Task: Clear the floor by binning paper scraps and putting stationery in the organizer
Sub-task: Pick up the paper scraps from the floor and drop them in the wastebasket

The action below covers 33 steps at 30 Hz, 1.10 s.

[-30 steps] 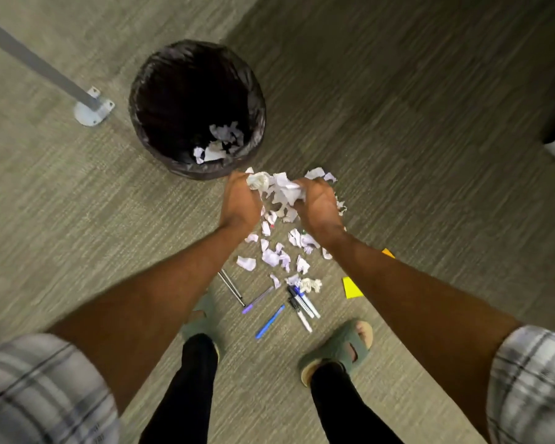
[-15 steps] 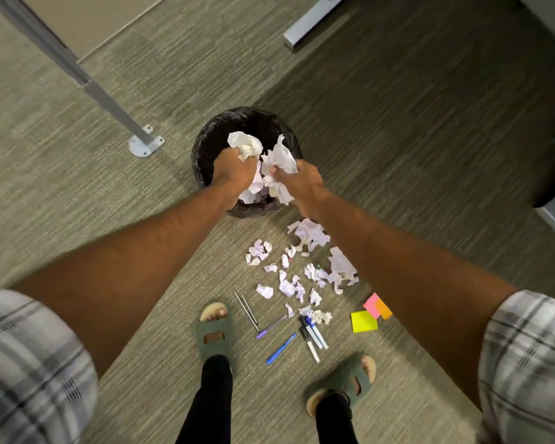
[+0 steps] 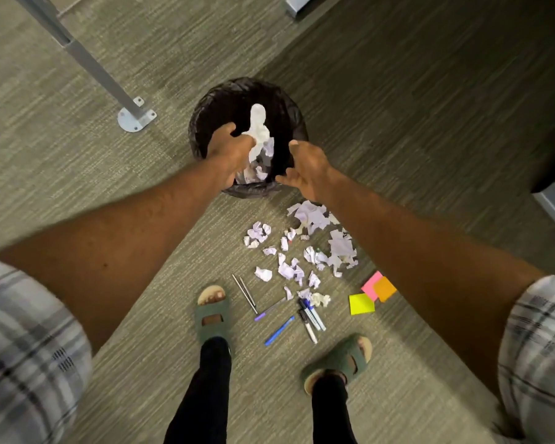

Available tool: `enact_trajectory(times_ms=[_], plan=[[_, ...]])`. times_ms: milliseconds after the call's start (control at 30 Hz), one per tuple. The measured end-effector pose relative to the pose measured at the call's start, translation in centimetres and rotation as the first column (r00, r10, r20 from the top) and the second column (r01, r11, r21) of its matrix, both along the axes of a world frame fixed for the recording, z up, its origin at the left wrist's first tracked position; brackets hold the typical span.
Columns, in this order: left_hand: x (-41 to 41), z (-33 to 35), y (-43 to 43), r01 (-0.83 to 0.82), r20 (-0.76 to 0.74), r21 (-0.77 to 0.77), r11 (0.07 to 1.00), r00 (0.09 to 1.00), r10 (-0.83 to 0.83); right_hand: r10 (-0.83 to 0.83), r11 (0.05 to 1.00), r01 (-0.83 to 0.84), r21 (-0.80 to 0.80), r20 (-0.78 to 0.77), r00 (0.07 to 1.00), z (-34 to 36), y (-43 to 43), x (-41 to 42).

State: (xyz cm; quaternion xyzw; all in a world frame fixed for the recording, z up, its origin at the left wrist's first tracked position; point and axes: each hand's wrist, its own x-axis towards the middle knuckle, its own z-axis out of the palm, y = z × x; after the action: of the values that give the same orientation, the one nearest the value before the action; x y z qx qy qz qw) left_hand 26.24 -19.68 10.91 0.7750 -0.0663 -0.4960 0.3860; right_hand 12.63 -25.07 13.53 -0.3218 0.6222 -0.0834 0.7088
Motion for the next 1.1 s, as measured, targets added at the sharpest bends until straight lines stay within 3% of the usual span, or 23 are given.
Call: enact_trajectory(times_ms=[133,333,400,533,633,733,867,1100], plan=[[-0.5,-0.9,1.0,-0.036,-0.01,0.005,0.999,0.999,0.036,0.043,0.999,-0.044,-0.025,-0.062,0.997,-1.3,1.2,-2.1],[-3.4,-4.1,4.9,0.139,0.096,0.074,0.988,0.985,-0.145,0.171,0.979,-0.188,-0.078,-0.188,0.967,-4.5,3.4,-7.7],[-5.3,-6.1,6.7,0.23,0.081,0.071,0.97,0.968,-0.236,0.3,0.916,-0.366,-0.166,-0.325,0.897,-7.0,4.6,-10.2],[-9.0,-10.9,10.3,0.386,0.103,0.12,0.915,0.911,-0.398,0.527,0.672,-0.705,-0.226,-0.523,0.67,-11.9,7.9,-15.5],[-12.0,-14.5,12.8,0.451,0.187,0.175,0.875,0.858,-0.479,0.606,0.543,-0.814,-0.207,-0.574,0.551,-16.3,10.8,-19.7],[-14.5,-18.3,15.0,0.53,0.266,0.268,0.805,0.762,-0.59,0.629,0.514,-0.846,-0.143,-0.607,0.485,-21.1,13.3,-23.3],[-17.3,-24.8,18.1,0.575,0.215,0.389,0.72,0.703,-0.677,0.59,0.554,-0.829,-0.077,-0.666,0.456,-27.7,16.5,-27.5],[-21.3,-35.2,22.5,0.56,0.223,0.452,0.695,0.683,-0.695,0.451,0.809,-0.581,0.084,-0.723,0.524,-36.8,21.1,-33.0]])
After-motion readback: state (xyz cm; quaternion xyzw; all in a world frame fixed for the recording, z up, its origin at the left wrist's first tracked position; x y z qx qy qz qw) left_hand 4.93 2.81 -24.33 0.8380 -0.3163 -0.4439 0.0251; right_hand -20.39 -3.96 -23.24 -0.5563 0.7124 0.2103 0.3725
